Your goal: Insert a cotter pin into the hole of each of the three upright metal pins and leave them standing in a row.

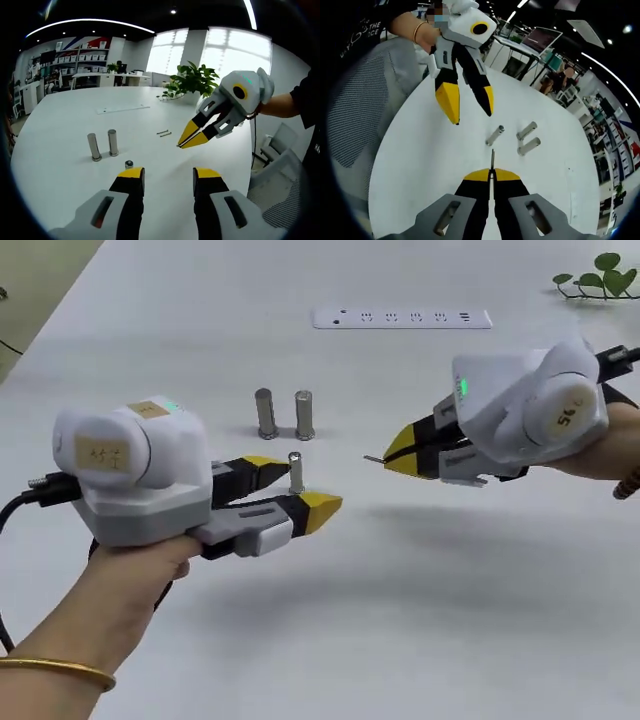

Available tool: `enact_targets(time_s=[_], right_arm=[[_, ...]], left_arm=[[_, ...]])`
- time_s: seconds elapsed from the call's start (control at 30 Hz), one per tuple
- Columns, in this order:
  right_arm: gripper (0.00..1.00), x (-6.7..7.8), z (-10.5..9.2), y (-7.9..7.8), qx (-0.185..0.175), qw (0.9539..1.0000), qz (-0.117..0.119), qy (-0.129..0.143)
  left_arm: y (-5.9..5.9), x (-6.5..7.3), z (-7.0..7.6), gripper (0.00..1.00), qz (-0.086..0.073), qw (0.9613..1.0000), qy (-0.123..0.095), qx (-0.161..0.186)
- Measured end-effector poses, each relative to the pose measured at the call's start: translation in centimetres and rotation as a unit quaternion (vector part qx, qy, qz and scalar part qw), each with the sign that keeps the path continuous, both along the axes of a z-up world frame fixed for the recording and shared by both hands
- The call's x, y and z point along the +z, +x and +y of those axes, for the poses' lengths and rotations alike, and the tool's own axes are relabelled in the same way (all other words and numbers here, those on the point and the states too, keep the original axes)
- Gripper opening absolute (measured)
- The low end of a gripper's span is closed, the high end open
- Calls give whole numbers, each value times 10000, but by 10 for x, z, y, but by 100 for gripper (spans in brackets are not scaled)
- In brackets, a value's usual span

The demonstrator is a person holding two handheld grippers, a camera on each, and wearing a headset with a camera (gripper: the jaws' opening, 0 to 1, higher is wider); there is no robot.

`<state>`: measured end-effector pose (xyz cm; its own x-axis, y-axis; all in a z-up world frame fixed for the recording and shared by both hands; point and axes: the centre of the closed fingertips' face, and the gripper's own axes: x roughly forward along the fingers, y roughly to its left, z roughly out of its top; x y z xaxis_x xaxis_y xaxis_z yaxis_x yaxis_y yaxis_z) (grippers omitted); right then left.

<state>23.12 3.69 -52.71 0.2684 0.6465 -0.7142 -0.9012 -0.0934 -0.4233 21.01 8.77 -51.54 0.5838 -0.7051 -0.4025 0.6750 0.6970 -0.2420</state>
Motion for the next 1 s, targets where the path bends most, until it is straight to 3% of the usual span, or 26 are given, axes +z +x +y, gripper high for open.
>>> enact_targets(time_s=[0.13,0.23,0.33,0.43,0.57,0.77,1.0], right_arm=[[0,7,8,-7,122,9999,-94,78],[0,10,11,-9,180,9996,-171,100],[0,12,14,-11,222,9994,-217,131],[0,15,18,-13,277,9991,-264,190],[0,16,22,-15,374,9984,-372,200],[0,20,25,-18,437,9977,-456,256],[0,23,28,-21,498,9971,-500,277]], left_arm=[[0,2,-3,29,54,10000,-37,14],[0,5,-6,27,266,9990,-363,68],[1,7,-6,24,321,9983,-465,121],[1,11,-8,21,547,9950,-812,219],[2,17,-10,19,677,9902,-1190,282],[-1,21,-14,12,738,9876,-1364,225],[-3,22,-18,6,725,9874,-1400,147]])
